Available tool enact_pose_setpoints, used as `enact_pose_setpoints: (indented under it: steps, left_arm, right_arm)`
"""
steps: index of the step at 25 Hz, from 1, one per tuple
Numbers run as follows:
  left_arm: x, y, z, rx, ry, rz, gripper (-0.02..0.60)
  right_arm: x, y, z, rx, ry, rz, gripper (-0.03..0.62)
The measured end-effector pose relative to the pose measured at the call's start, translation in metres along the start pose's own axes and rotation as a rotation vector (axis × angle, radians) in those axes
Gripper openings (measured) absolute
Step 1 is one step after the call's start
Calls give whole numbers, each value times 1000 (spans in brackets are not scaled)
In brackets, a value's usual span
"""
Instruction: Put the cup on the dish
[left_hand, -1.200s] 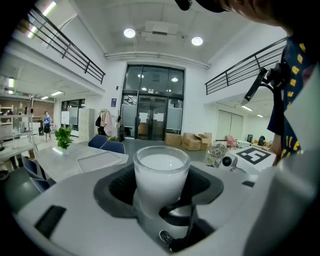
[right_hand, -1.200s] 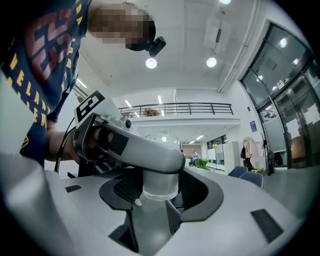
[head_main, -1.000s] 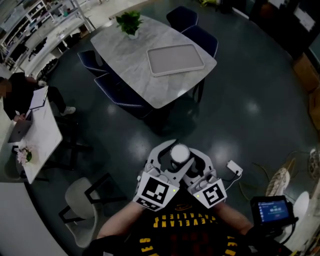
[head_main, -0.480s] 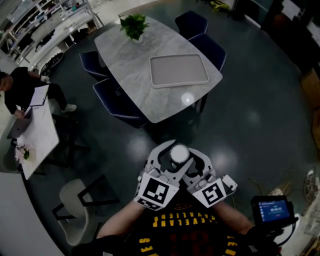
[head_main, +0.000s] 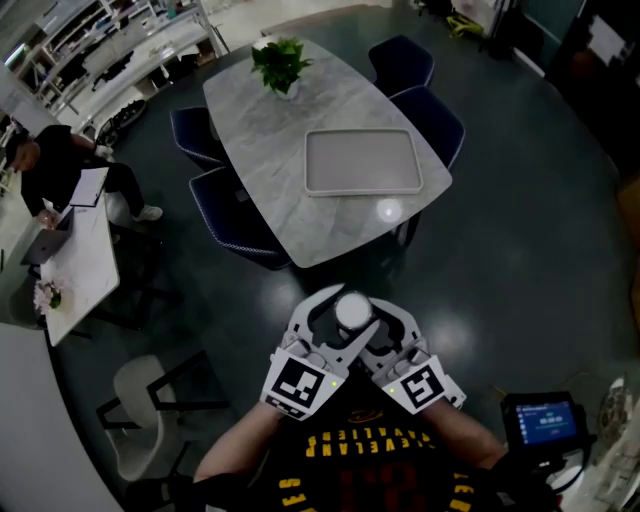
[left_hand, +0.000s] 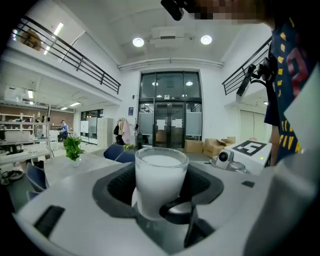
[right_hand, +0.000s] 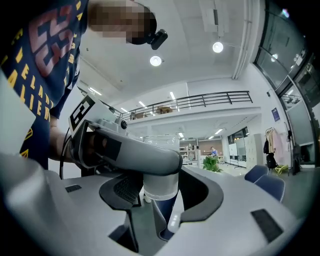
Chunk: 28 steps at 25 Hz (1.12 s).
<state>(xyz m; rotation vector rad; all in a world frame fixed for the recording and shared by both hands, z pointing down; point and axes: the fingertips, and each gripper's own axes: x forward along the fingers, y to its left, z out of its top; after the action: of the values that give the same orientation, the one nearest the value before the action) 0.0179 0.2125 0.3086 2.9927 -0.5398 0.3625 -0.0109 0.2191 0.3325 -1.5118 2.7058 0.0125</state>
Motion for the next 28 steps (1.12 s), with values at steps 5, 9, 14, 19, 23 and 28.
enact_pose_setpoints:
  steps: [5,9,14,19,23,28]
  left_arm:
    - [26,13,2,20,16,-21,264]
    - [39,24,-1,8,29,-63,264]
    - [60,42,-4,9,44,-134,262]
    - [87,68,-7,20,52,-213,262]
    - [106,88,1,55,46,-293,262]
    - [120,116,5,81,50,-357,262]
  right_arm:
    - [5,-28,-4,-27,19,51,225]
    - [14,-44,-8,-39,20,82,225]
    - [30,-67,-18,-50,49,109,226]
    - [54,-97,-27,5,51,120,227]
    - [75,-121,-27,12,63,131,227]
    - [102,-142,-30,5,83,116,227]
